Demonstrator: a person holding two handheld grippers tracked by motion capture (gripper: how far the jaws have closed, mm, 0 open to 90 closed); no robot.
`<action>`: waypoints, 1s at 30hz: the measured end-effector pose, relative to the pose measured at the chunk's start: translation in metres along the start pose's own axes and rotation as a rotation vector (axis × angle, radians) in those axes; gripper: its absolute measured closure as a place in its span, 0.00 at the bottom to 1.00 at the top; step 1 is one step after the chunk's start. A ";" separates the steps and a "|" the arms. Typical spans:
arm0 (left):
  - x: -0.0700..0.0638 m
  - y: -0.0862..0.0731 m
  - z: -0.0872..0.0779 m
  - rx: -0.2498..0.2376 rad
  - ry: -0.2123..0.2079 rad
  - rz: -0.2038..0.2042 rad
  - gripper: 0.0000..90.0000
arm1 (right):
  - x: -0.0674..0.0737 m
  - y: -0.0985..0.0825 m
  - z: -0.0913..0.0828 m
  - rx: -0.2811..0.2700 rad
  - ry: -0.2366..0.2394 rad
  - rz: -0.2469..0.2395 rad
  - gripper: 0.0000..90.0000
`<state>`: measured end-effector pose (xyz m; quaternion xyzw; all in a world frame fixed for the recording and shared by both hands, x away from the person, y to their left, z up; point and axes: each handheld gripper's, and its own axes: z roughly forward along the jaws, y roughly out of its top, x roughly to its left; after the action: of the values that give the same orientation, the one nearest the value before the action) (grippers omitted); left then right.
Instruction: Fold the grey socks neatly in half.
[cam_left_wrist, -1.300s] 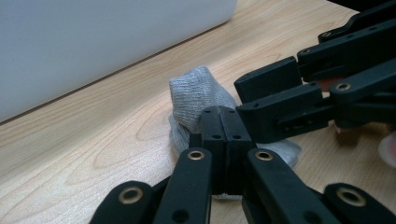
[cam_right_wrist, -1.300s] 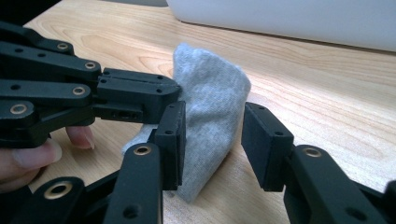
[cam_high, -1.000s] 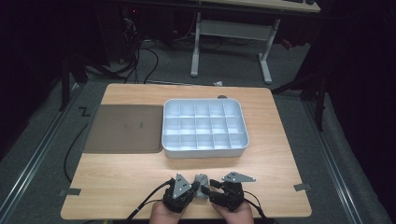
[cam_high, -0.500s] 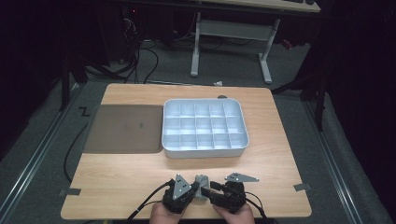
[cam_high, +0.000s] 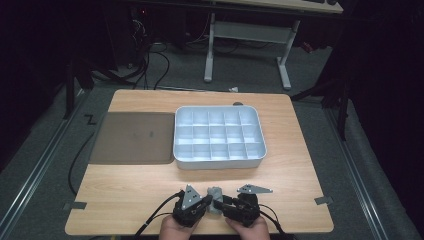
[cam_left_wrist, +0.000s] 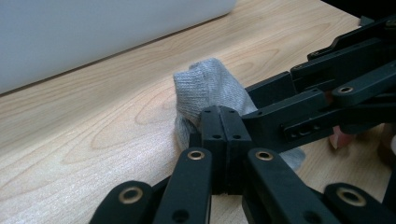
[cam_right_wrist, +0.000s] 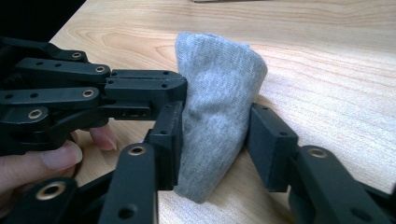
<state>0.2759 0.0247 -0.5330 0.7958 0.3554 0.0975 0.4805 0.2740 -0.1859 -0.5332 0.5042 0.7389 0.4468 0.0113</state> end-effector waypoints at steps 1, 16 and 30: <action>0.000 0.000 0.000 0.000 0.000 0.000 1.00 | 0.000 0.000 0.000 0.000 0.000 0.000 0.66; 0.008 0.000 -0.001 0.070 0.015 0.000 0.99 | -0.005 0.003 0.003 0.036 0.035 0.032 0.69; 0.005 -0.001 0.000 0.075 0.008 0.025 1.00 | -0.005 0.003 0.005 0.033 0.066 -0.015 0.81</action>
<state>0.2789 0.0285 -0.5345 0.8174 0.3507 0.0934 0.4475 0.2808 -0.1859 -0.5358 0.4836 0.7500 0.4509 -0.0178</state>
